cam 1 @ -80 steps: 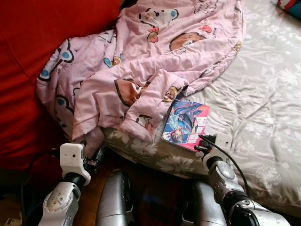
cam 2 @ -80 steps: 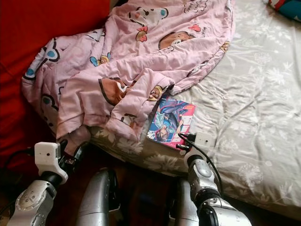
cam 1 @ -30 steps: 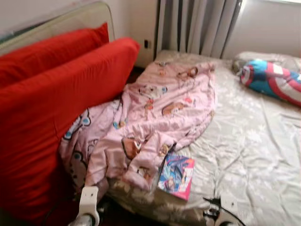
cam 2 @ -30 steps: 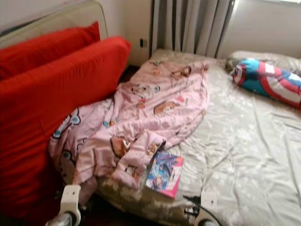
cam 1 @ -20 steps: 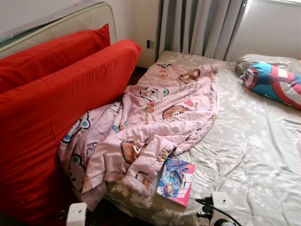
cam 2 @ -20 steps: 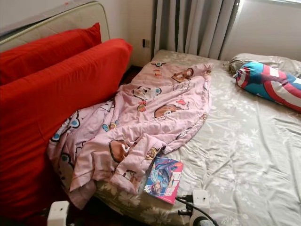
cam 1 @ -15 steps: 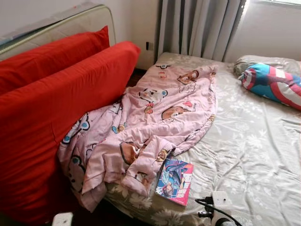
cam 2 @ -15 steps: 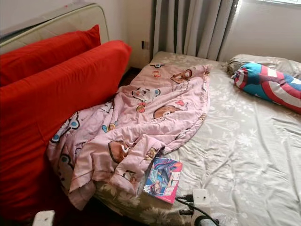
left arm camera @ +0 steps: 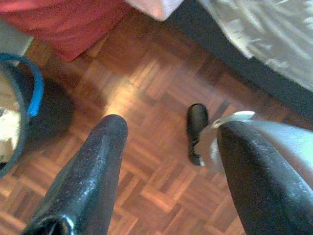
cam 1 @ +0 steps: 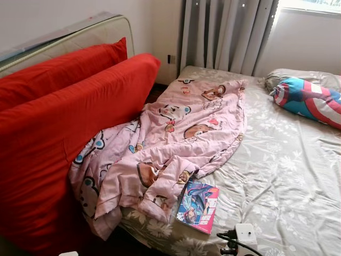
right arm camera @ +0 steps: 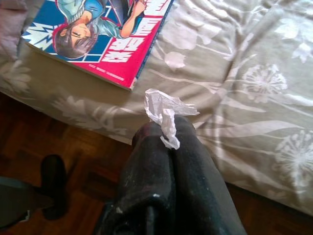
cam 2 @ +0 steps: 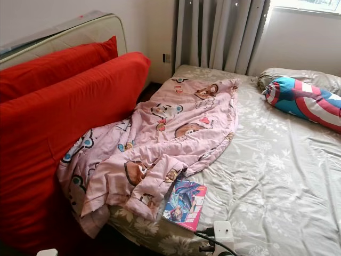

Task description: Clean up the room

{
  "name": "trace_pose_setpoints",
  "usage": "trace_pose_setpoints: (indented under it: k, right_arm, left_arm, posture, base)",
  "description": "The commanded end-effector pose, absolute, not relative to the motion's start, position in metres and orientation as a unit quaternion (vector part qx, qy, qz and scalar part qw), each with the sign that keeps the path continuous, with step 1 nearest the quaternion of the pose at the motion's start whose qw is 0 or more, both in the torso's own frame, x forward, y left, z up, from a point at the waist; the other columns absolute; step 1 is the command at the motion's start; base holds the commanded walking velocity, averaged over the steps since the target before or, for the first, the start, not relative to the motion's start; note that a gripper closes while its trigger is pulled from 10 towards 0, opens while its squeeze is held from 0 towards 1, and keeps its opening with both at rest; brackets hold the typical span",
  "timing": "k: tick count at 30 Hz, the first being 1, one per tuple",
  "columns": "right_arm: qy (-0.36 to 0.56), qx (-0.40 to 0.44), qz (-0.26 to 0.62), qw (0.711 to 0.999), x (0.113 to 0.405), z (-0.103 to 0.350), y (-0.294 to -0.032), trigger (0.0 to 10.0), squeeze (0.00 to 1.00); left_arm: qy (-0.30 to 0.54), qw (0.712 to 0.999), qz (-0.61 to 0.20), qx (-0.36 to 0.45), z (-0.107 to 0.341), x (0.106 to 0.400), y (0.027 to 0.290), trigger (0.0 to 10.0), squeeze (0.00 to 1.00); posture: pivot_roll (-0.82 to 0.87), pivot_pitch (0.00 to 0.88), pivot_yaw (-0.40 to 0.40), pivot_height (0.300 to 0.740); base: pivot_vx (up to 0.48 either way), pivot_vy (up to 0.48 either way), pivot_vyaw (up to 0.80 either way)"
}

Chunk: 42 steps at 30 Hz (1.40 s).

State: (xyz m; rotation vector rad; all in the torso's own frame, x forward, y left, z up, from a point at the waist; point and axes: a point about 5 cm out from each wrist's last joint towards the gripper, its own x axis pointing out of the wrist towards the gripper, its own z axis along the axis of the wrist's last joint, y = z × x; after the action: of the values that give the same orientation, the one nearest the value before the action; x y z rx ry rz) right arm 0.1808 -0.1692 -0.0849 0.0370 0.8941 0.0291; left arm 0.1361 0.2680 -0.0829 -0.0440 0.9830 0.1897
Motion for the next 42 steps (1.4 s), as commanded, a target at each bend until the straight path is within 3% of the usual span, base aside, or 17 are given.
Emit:
trace_pose_setpoints:
  k: [1,19,42]
  right_arm:
    - [0.432,0.021,0.018,0.902,0.1802,-0.0855,-0.1637,10.0,0.00]
    - [0.432,0.024,0.016,0.902,0.1847,-0.0836,-0.1657,10.0,0.00]
    - [0.432,0.024,0.016,0.901,0.1866,-0.0828,-0.1660,10.0,0.00]
  left_arm:
    - [0.466,0.880,0.089,-0.019,-0.0814,0.1416,0.2667,10.0,0.00]
    - [0.463,0.882,0.084,-0.014,-0.0805,0.1450,0.2653,10.0,0.00]
    - [0.465,0.882,0.079,-0.012,-0.0809,0.1449,0.2644,10.0,0.00]
  posture:
    - [0.01,0.000,-0.029,0.740]
    - [0.04,0.000,-0.044,0.740]
    - [0.02,0.000,-0.034,0.740]
  base:
    - [0.000,0.000,0.00]
    - [0.000,0.000,0.00]
    - [-0.269,0.000,0.00]
